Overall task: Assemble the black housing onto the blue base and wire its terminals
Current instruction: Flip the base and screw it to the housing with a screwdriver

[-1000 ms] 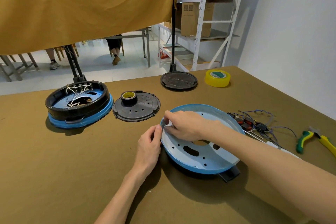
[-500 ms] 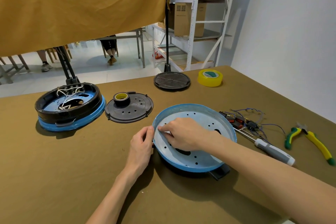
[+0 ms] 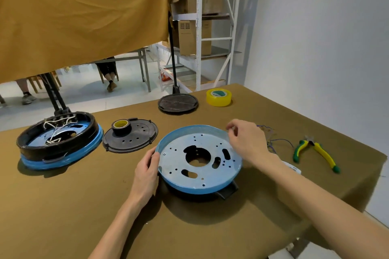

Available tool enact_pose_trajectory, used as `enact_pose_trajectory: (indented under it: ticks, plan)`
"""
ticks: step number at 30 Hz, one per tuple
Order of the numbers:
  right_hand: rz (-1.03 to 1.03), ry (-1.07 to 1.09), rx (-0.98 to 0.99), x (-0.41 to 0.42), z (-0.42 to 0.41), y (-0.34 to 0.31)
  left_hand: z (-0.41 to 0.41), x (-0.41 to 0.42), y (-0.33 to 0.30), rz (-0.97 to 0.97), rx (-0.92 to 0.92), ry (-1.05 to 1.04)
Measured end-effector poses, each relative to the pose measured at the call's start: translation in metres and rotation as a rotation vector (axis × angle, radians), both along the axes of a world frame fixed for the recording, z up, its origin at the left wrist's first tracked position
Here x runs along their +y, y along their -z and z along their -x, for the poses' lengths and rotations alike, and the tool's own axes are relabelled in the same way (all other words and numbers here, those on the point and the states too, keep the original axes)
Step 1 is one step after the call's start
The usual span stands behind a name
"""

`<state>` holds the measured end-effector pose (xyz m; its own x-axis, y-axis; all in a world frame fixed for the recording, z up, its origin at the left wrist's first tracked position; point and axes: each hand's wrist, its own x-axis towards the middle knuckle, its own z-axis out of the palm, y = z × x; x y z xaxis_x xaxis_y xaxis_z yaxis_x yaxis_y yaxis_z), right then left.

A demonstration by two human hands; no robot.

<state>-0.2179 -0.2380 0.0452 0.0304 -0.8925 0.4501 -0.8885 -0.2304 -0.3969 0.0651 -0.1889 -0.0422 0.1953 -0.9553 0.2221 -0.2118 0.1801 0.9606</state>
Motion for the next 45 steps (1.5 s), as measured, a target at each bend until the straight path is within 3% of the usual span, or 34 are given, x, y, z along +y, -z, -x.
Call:
enact_pose_trajectory:
  ticks: [6, 11, 14, 18, 22, 27, 29, 31, 34, 38, 40, 42, 45]
  plan:
    - [-0.382, 0.328, 0.461, 0.013, 0.043, 0.035, 0.001, 0.003, -0.002, -0.008, -0.007, 0.005]
    - [-0.428, 0.316, 0.646, 0.022, 0.051, 0.041, -0.001, 0.004, -0.001, -0.02, -0.021, -0.001]
    - [-0.302, 0.297, 0.532, 0.031, 0.049, 0.027, -0.001, 0.005, -0.002, -0.025, -0.014, -0.003]
    - [-0.142, 0.102, 0.081, 0.035, 0.033, -0.002, -0.001, 0.003, -0.001, -0.023, -0.027, -0.019]
    - [-0.436, -0.196, -0.226, 0.037, -0.004, -0.023, -0.001, 0.004, -0.002, -0.037, -0.006, -0.021]
    - [-0.887, -0.466, -0.339, 0.026, -0.034, -0.041, 0.0, -0.001, -0.012, -0.114, 0.128, -0.029]
    - [-0.841, -0.479, -0.24, 0.021, -0.042, -0.045, -0.001, -0.005, -0.018, -0.144, 0.187, -0.058]
    - [-0.719, -0.487, -0.278, 0.015, -0.051, -0.046, -0.002, -0.009, -0.02, -0.111, 0.179, -0.083]
    - [-0.643, -0.494, -0.383, 0.007, -0.061, -0.05, -0.008, -0.014, -0.023, 0.006, 0.036, -0.063]
    - [-0.552, -0.511, -0.387, -0.005, -0.071, -0.066, -0.02, -0.023, -0.034, 0.165, -0.42, -0.132]
    - [-0.507, -0.525, -0.425, -0.01, -0.073, -0.076, -0.029, -0.025, -0.044, 0.257, -0.42, -0.237]
    - [-0.473, -0.541, -0.448, -0.014, -0.072, -0.084, -0.038, -0.027, -0.054, 0.25, -0.383, -0.188]
    - [-0.434, -0.561, -0.448, -0.017, -0.072, -0.088, -0.043, -0.026, -0.062, 0.212, -0.599, -0.029]
